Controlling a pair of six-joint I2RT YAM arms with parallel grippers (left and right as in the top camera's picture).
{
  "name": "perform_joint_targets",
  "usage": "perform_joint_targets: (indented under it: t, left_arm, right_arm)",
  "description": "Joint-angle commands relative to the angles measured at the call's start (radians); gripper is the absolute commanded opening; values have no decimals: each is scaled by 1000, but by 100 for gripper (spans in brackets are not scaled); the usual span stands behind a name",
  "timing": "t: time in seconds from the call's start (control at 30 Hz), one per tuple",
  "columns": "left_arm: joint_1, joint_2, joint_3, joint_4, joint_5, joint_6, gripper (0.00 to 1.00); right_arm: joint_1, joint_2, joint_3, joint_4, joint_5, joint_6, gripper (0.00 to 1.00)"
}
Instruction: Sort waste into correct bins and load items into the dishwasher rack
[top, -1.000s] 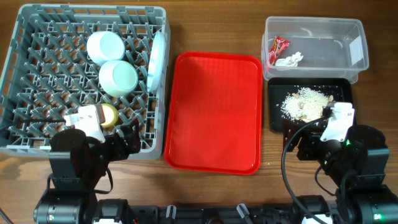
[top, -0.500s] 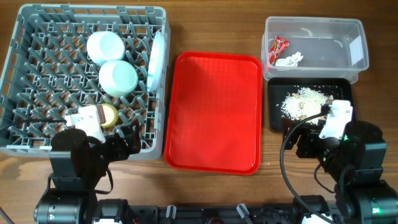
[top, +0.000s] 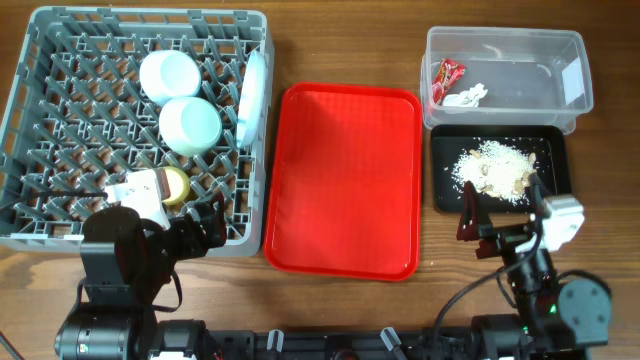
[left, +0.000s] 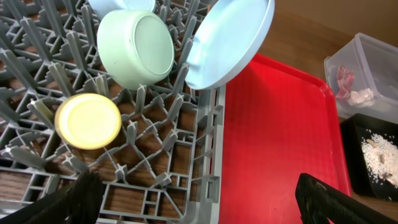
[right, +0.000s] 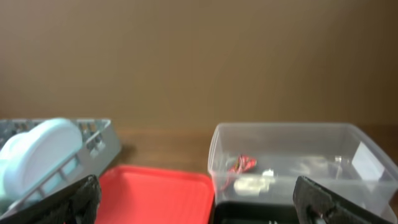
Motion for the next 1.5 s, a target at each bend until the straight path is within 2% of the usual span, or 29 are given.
perform_joint_targets:
  t: [0.0, 0.2, 0.43, 0.63, 1.47]
  left_arm:
    - [-4, 0, -5, 1, 15, 17, 100]
    - [-4, 0, -5, 1, 15, 17, 100]
    - [-4, 0, -5, 1, 15, 17, 100]
    - [-4, 0, -5, 1, 15, 17, 100]
    - [-4, 0, -5, 1, 15, 17, 100]
  right_arm:
    - [2, -96, -136, 113, 26, -49, 100]
    - [2, -123, -316, 391, 25, -77, 100]
    - [0, -123, -434, 482, 29, -167, 100]
    - [-15, -123, -432, 305, 29, -201, 100]
    - [-15, -121, -432, 309, 22, -204, 100]
